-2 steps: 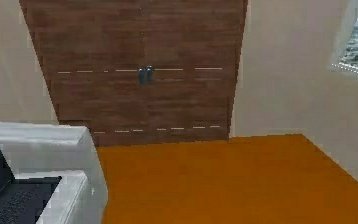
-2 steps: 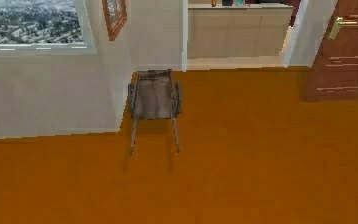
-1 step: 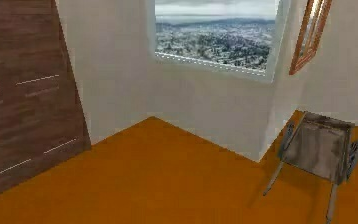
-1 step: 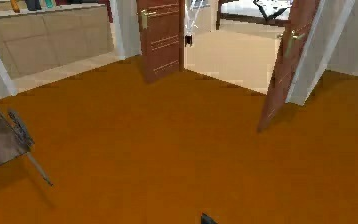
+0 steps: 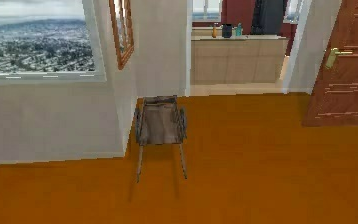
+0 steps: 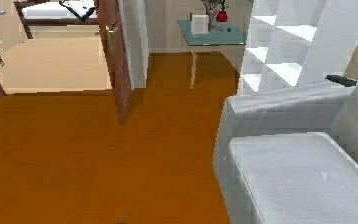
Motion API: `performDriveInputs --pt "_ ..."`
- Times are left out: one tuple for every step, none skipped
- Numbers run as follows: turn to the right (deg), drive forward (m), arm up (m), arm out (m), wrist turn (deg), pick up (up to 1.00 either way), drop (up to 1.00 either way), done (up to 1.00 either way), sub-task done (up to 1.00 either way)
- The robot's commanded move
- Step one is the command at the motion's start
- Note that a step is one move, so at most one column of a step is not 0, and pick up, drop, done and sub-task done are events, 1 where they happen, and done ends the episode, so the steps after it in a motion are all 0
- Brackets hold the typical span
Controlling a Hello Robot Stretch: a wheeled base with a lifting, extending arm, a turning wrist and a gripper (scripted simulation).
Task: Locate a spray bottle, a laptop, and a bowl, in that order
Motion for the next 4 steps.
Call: performDriveInputs --pt "24.0 0.0 0.0 0.0 0.0 0.0 0.0 0.0 0.0" --pt "0.0 1.0 0.0 0.0 0.0 0.0 0.0 0.0 0.0" --pt "0.0 1.0 0.0 0.0 0.0 0.0 0.0 0.0 0.0" --pt "0.0 1.0 0.0 0.0 0.0 0.0 0.0 0.0 0.0"
